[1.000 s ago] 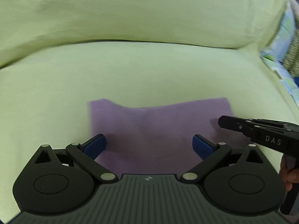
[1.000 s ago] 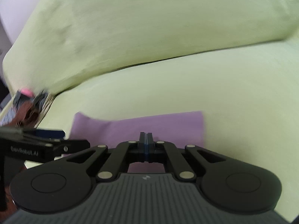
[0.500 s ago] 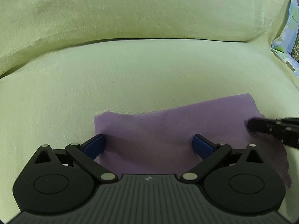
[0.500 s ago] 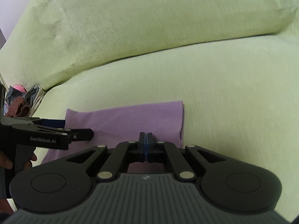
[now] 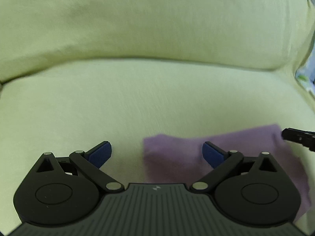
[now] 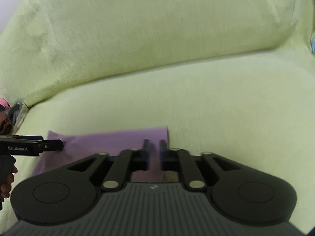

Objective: Fold clothes

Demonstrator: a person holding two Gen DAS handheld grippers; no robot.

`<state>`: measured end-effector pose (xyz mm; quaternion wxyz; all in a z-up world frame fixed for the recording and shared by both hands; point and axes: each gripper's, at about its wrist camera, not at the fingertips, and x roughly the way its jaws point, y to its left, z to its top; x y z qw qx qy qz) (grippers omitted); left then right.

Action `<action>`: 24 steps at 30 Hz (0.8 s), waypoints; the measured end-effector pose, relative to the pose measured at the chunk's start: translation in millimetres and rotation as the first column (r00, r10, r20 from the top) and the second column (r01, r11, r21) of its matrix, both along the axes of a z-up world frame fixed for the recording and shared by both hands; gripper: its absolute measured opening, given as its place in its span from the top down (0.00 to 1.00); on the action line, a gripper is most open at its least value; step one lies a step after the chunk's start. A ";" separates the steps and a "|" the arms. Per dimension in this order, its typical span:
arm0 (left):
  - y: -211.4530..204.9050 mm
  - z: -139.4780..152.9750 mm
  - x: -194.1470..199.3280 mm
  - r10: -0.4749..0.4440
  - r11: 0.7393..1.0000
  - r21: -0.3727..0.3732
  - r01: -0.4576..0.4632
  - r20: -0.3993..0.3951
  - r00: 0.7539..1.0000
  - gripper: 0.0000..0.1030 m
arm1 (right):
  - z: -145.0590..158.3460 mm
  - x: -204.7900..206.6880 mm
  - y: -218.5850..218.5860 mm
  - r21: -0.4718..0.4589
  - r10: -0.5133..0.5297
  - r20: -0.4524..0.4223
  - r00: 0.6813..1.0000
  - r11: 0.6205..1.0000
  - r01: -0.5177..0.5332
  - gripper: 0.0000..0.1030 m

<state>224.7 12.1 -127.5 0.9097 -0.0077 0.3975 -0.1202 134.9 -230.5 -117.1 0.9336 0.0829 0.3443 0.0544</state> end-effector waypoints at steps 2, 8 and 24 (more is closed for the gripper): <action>7.9 2.6 -7.8 0.010 1.000 0.022 -0.010 -0.013 1.000 0.03 | -0.1 5.3 -1.7 -0.011 -0.006 -0.011 1.000 1.000 0.006 0.64; 21.5 5.4 -16.4 0.062 0.997 -0.048 -0.064 -0.042 0.997 0.03 | -16.8 21.7 -9.3 0.073 -0.011 -0.087 0.996 0.997 0.017 0.63; -36.1 8.9 -2.7 -0.211 0.970 -0.121 0.209 0.000 0.977 0.04 | -8.6 2.6 -0.7 -0.029 -0.138 -0.044 0.990 0.990 0.136 0.70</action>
